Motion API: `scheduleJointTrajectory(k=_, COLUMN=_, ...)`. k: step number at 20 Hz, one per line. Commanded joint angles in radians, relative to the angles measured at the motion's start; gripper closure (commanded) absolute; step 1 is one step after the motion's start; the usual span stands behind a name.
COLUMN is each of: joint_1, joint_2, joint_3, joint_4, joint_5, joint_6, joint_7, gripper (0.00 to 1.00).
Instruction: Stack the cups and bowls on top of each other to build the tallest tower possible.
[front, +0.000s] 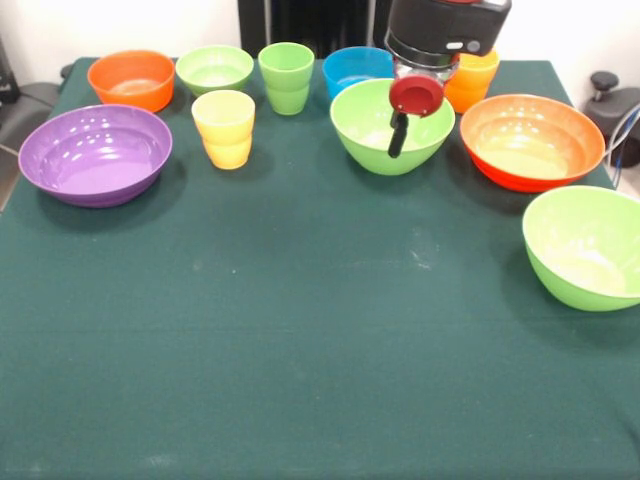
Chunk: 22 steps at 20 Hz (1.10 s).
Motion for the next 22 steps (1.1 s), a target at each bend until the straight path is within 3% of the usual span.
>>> scheduleJointTrajectory(k=1, joint_1=0.011, joint_2=-0.029, joint_3=0.13, joint_4=0.106, joint_5=-0.048, joint_6=-0.035, joint_7=0.062, gripper=0.0)
scheduleJointTrajectory(k=8, joint_1=0.01, joint_2=-0.011, joint_3=0.142, joint_4=0.112, joint_5=-0.049, joint_6=-0.075, joint_7=0.063, gripper=0.0)
scheduleJointTrajectory(k=12, joint_1=-0.022, joint_2=0.007, joint_3=0.181, joint_4=0.108, joint_5=-0.046, joint_6=-0.123, joint_7=0.046, gripper=0.0)
scheduleJointTrajectory(k=22, joint_1=-0.003, joint_2=0.063, joint_3=0.131, joint_4=0.019, joint_5=-0.042, joint_6=-0.087, joint_7=0.077, gripper=0.0)
